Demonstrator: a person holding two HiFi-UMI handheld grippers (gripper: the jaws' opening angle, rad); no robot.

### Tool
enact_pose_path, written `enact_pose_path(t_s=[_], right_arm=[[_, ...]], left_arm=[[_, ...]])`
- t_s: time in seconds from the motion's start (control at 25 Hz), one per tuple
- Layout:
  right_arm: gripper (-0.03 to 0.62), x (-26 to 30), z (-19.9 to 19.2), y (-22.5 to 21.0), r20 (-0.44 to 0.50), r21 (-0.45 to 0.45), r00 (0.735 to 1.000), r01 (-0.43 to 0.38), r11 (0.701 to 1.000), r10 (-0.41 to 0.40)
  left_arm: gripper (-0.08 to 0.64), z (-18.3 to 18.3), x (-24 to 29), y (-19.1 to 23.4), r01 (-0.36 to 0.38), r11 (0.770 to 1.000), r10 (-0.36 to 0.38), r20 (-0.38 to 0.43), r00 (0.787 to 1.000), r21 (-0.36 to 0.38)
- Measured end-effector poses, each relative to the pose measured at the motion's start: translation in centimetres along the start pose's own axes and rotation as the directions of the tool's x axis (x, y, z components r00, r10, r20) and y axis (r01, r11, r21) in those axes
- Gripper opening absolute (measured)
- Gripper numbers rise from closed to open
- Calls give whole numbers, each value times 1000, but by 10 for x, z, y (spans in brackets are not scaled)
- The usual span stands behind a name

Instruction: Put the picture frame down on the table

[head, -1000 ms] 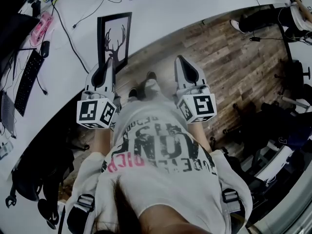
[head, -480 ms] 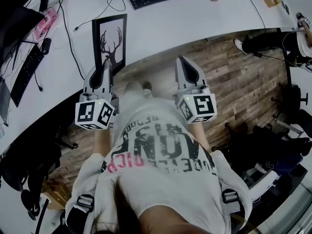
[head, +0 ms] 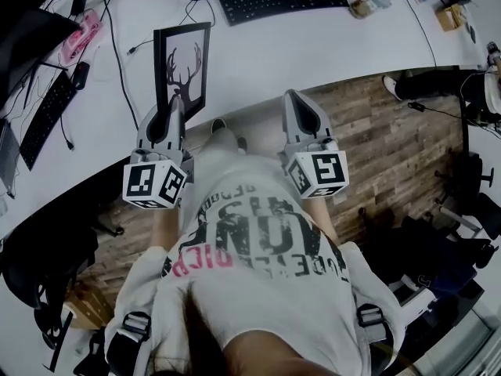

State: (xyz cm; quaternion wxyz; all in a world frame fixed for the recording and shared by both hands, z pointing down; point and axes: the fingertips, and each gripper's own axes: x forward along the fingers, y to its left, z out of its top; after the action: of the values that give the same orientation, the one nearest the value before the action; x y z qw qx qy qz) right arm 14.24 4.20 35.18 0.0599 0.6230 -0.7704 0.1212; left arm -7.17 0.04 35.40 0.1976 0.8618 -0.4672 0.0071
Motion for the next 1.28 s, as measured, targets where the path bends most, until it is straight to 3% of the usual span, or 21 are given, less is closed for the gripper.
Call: enact_pose_path(t_s=[0.4,0.8,1.28], right_arm=[[2,63,27,9,7,-2,1000,7,1000,-7],[2,86,21,12,-22,4,1000,13,1000,-13],[2,97,22,10,-31,5,998,-54,999,54]], left_arm=[[9,36,41,38,35,999,-35,-2,999,4],[9,31,46,60,20,1000,-21,-28,999,-17],[9,25,40,60,-43,998,42,-30,999,-38]])
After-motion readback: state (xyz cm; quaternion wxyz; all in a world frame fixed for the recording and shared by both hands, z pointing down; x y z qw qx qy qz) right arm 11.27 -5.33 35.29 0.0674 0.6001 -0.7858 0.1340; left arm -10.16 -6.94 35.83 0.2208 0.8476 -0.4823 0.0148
